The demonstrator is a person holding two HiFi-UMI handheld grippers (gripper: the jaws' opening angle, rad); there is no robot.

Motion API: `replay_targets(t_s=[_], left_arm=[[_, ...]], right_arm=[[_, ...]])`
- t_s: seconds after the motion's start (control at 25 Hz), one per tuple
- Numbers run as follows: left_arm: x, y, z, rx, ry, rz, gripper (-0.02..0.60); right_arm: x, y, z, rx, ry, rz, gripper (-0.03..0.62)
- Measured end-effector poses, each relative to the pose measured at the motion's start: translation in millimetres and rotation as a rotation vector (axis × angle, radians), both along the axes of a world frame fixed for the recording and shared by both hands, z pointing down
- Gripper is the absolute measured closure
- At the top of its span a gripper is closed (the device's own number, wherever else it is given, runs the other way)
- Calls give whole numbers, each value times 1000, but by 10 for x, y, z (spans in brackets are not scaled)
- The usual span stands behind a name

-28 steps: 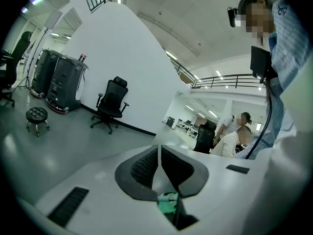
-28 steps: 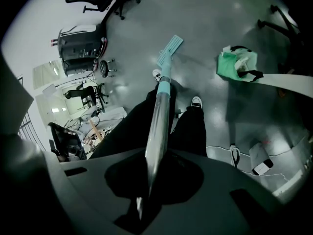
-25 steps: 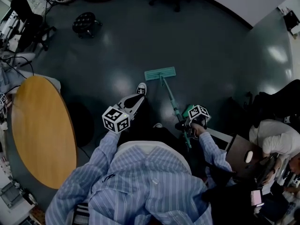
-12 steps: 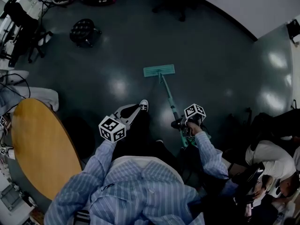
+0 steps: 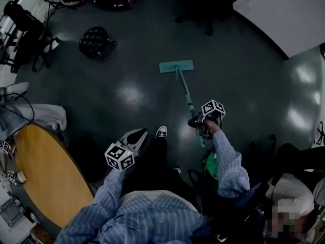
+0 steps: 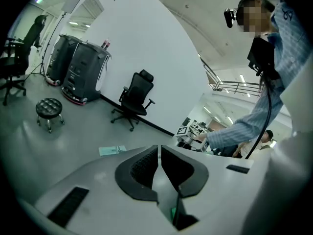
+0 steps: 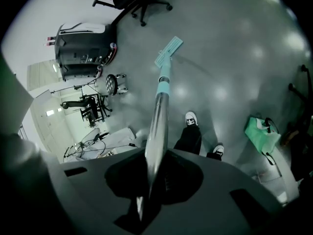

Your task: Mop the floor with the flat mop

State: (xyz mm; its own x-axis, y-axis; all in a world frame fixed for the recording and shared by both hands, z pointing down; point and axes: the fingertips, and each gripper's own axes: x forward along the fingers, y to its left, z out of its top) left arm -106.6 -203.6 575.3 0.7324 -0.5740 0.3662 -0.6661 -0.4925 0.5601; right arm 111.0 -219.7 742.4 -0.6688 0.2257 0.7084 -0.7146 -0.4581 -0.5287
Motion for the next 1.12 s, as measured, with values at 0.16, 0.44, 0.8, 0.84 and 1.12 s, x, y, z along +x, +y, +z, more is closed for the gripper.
replay_targets(t_s=[0.16, 0.44, 0.8, 0.84, 1.12], left_arm=[[-143, -121, 136, -55, 7, -56, 555], [-375, -254, 373, -126, 1, -124, 556], [-537, -266, 579, -164, 20, -192, 555], [-532, -250, 600, -169, 19, -194, 556], [-361, -152, 581, -168, 29, -177, 555]], right_arm=[[-120, -808, 87, 21, 14, -14, 536], [-460, -2099, 292, 60, 18, 8, 536], [-707, -3095, 466, 100, 45, 26, 537], [-703, -3159, 475, 104, 45, 36, 537], [-591, -2985, 511, 100, 44, 40, 539]])
